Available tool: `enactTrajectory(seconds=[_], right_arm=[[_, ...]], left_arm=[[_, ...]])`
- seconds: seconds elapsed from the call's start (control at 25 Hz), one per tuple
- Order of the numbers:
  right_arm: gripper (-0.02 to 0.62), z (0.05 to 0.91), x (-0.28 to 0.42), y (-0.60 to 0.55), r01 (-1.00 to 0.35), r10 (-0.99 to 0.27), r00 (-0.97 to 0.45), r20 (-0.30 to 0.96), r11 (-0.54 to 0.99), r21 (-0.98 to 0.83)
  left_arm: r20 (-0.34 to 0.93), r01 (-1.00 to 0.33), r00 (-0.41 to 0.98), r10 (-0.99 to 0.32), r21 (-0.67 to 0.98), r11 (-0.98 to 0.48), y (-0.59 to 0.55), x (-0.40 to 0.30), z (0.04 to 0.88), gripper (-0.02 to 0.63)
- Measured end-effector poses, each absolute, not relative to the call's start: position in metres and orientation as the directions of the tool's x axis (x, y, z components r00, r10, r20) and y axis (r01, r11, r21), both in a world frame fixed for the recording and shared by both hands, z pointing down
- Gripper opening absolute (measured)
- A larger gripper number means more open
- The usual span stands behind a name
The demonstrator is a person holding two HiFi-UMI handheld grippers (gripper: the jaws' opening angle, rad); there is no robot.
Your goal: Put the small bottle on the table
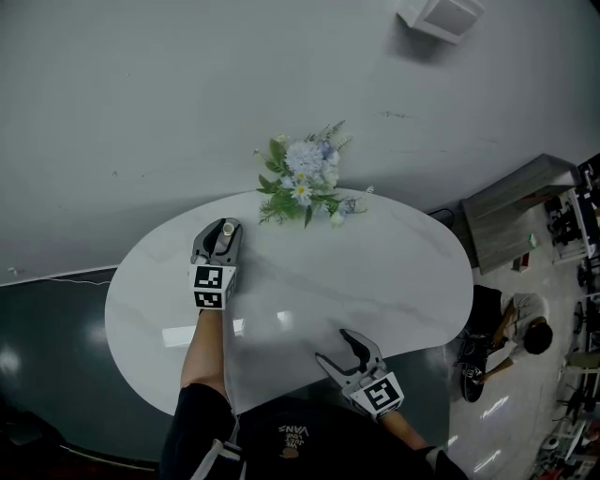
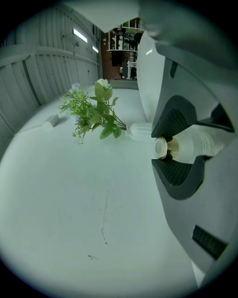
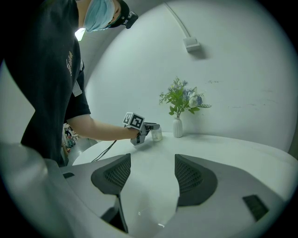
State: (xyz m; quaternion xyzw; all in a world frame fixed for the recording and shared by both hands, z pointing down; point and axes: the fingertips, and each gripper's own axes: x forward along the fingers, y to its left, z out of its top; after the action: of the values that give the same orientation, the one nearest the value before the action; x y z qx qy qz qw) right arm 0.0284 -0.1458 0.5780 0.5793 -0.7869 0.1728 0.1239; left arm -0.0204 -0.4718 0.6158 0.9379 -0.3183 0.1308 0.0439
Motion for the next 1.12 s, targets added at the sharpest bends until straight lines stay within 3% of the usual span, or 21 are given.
enactTrajectory(seconds=[0.84,1.12], right_arm=[[0.273,0.571,0.022,-0.149,-0.951,-0.875,-0.31,0.372,0.282,-0.129],[0.273,0.564,0.027,-0.154,-0.951,-0.886,-0.309,0.347,0.281,-0.129]], left_arm=[[0.231,-0.586,0.774,-0.589,-0.089,-0.805,-0.476,-0.012,0.616,0.161],[0.221,-0.563,0.792,-0.569,-0.096,-0.821,-0.461,-0.015,0.607,0.21]])
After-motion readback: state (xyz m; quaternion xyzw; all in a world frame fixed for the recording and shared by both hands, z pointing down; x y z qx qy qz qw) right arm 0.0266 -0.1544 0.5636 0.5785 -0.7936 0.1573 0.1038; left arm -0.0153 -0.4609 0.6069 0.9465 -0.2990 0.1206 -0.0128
